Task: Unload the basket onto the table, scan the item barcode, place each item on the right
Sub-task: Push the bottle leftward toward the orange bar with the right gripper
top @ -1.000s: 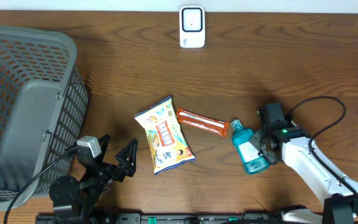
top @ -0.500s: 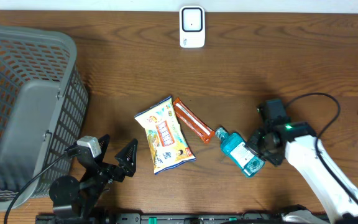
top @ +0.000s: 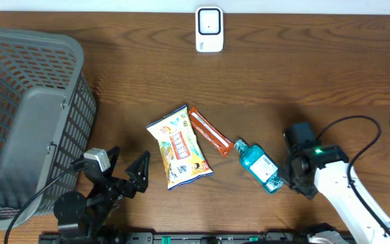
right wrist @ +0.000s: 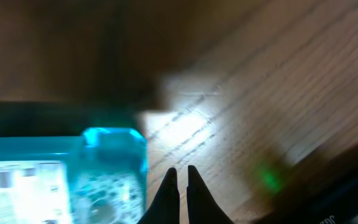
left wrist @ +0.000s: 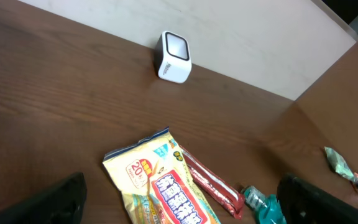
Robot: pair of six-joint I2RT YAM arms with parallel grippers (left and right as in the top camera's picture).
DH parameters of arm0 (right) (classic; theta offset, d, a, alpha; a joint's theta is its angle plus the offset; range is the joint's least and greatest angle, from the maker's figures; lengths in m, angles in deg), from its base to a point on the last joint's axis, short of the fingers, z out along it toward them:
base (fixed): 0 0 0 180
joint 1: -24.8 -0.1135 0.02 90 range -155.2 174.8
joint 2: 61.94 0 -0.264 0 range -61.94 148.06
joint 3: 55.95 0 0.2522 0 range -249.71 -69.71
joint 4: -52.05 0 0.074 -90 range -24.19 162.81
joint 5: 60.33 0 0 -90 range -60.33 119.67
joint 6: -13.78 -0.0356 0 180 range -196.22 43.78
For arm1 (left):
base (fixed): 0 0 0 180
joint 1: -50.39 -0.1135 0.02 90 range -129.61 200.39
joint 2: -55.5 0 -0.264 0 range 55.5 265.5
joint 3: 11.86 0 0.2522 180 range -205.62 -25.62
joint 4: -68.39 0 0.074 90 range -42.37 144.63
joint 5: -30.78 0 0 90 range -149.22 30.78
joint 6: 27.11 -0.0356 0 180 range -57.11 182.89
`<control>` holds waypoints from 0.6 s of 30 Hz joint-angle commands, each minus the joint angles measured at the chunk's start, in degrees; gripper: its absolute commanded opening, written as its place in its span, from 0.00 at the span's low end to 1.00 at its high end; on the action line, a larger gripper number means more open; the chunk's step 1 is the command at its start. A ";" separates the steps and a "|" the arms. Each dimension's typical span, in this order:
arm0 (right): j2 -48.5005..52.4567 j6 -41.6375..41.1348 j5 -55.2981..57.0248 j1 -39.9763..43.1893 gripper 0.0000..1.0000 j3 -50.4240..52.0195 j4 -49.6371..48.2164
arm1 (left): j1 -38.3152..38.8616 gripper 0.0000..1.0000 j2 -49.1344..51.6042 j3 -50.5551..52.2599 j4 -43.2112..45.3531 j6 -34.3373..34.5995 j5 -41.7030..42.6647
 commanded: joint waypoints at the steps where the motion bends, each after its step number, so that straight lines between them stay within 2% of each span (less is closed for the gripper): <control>1: 0.72 -1.22 -2.49 -0.28 0.02 2.03 -1.64 | -0.20 0.98 -0.31 0.04 0.09 -0.11 0.33; 11: 0.74 0.98 -9.46 -2.01 0.02 3.45 -11.96 | -0.20 0.98 -0.31 0.04 0.07 -0.13 0.33; 18: 0.74 0.94 -10.03 -10.08 0.02 3.45 -18.18 | -0.20 0.98 -0.31 0.04 0.07 -0.13 0.33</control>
